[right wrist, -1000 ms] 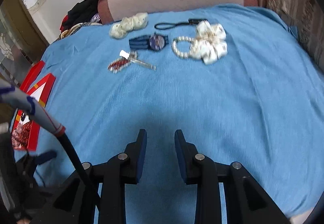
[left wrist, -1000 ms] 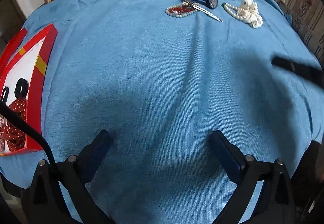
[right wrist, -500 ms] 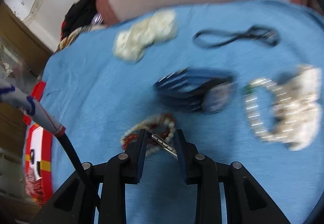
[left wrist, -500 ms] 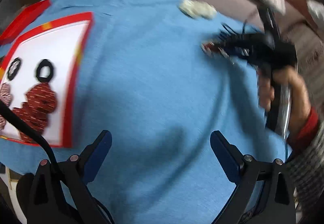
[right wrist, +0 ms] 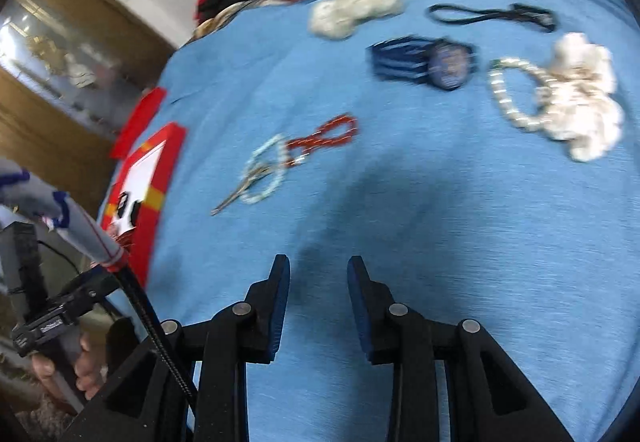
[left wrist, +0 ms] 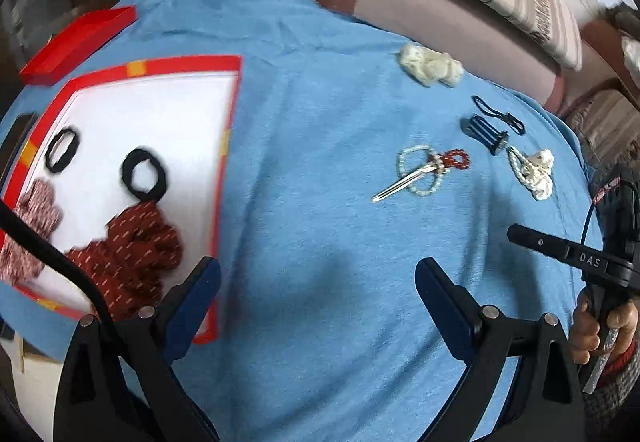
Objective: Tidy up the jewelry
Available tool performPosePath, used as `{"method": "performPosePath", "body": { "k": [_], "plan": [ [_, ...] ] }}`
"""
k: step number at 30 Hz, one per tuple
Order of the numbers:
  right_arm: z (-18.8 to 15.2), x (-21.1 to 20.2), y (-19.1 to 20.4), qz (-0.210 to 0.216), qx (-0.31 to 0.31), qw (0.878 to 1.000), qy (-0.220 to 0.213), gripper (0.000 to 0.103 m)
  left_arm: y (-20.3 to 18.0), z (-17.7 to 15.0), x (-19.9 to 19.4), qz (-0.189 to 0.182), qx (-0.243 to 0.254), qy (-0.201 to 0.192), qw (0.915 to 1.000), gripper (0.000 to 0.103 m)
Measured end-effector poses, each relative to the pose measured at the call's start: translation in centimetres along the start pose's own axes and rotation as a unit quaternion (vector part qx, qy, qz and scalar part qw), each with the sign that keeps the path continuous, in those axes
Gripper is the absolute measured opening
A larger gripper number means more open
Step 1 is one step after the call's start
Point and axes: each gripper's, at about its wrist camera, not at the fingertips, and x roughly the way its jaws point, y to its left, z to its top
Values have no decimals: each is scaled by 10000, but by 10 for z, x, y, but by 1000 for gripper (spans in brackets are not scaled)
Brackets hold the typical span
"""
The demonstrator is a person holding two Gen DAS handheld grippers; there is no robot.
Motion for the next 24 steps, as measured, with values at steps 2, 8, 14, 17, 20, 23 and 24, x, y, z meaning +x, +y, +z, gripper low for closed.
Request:
{"method": "performPosePath", "body": {
  "k": [2, 8, 14, 17, 20, 23, 24],
  "plan": [
    [3, -4, -2, -187, -6, 9997, -168, 34, -12, 5, 6, 3, 202, -7, 9998, 97],
    [14, -17, -25, -562, 141, 9972, -465, 35, -48, 27, 42, -233, 997, 81, 9947, 85],
    [13, -17, -39, -675, 282, 9962, -480, 35, -75, 49, 99, -623, 1607, 524, 9836, 77],
    [15, -14, -41, -669, 344, 9959, -507, 35, -81, 51, 111, -413, 1772, 568, 9817, 43],
    [22, -12, -40, -737, 287, 9952, -574, 35, -74, 54, 105, -428, 1571, 640, 9846, 6],
    [35, -9, -38, -863, 202, 9938, -672, 36, -58, 52, 94, -612, 1262, 623, 9882, 6],
    [41, -7, -38, -924, 178, 9930, -720, 37, -53, 49, 91, -618, 1206, 614, 9889, 6]
  ]
}}
